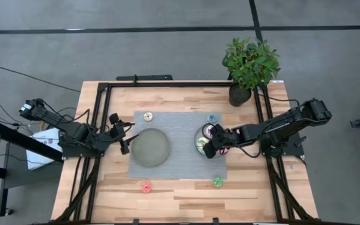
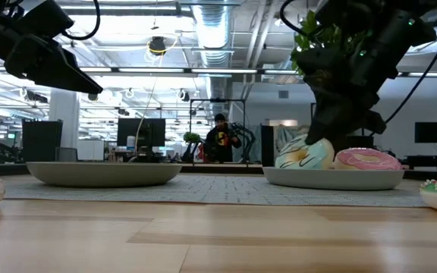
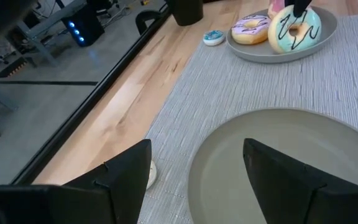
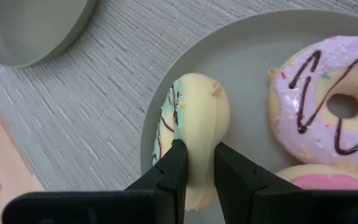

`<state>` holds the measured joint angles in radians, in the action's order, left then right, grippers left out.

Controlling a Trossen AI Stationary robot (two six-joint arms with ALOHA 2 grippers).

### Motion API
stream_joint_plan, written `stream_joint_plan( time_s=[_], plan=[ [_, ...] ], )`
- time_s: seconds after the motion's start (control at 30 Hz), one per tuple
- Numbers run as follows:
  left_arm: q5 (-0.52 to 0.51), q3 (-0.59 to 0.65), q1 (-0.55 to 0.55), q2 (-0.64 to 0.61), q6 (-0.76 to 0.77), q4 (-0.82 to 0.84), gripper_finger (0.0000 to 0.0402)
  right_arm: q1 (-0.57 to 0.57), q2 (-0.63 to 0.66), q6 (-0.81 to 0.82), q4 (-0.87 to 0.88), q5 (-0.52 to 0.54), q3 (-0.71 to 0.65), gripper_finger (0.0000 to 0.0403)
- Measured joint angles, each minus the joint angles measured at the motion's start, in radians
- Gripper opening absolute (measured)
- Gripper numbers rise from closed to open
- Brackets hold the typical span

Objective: Pick & Place donuts
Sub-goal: Put the big light blue donut into the blue plate

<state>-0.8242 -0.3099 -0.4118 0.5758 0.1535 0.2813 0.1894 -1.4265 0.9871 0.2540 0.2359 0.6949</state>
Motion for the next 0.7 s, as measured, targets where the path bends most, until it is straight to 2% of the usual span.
stream_joint_plan(
  time_s=[0.4,0.53,0.7],
  plan=[
    [0.000,0.000,0.000,0.000,-0.003,0.000,0.0248,-0.002,0.000,0.000,0.000,0.000,0.000,0.0076],
    [0.002,0.000,0.000,0.000,-0.004,0.000,0.0248,-0.002,0.000,0.000,-0.001,0.001,0.000,0.0102],
    [0.006,0.000,0.000,0.000,-0.004,0.000,0.0248,-0.002,0.000,0.000,-0.001,0.003,0.000,0.0153]
  ],
)
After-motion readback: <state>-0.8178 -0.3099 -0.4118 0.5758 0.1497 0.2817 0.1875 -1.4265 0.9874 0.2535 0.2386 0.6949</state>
